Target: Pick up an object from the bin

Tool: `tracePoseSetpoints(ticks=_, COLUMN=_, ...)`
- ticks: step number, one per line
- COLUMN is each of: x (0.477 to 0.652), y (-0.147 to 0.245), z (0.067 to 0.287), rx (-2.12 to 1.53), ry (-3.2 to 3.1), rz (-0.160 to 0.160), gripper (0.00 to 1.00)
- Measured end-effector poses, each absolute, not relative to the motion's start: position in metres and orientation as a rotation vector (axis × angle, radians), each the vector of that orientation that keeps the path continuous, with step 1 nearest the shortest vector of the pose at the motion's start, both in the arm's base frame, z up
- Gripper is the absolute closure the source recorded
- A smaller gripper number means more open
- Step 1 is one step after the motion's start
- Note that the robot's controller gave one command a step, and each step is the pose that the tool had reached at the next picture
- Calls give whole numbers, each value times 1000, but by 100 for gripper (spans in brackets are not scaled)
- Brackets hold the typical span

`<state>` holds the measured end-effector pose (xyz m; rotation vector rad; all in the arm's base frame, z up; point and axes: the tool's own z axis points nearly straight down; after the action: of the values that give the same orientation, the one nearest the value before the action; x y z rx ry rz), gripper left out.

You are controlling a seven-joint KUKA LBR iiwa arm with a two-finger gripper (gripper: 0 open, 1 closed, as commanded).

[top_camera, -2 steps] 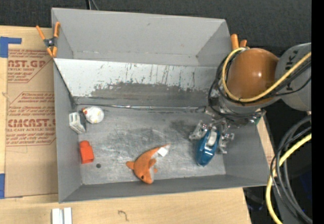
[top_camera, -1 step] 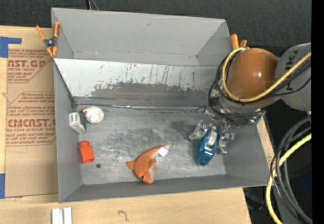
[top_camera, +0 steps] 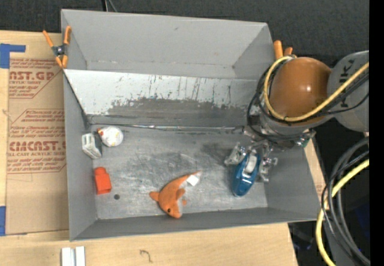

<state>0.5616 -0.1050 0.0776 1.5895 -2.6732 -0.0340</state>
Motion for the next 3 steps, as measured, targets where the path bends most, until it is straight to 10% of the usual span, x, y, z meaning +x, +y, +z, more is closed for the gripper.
tracePoseSetpoints(ticks=3, x=562, y=-104, z=105, rx=1602, ry=-2699, rz=-10, gripper=100)
